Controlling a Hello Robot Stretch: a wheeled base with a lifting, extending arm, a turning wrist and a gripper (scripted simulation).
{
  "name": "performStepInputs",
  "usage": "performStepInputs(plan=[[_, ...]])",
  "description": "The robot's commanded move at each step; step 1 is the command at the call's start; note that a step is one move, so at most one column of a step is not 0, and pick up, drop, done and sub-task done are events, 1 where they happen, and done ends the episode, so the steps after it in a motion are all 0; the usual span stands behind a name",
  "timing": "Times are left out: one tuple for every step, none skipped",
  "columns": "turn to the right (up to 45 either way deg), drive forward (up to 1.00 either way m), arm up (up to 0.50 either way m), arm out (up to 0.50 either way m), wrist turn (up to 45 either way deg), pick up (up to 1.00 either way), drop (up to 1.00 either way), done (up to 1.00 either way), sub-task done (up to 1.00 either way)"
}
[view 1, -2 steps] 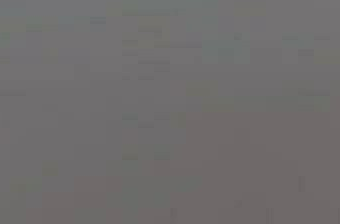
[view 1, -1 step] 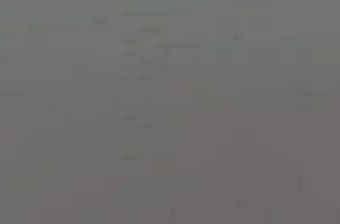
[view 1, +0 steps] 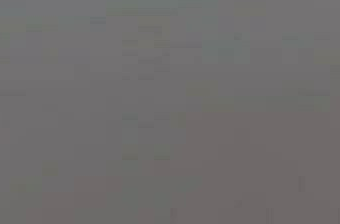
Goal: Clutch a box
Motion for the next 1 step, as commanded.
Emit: performStepInputs(plan=[[0.0,0.00,0.00,0.00,45.0,0.00,0.00,0.00,0.00]])
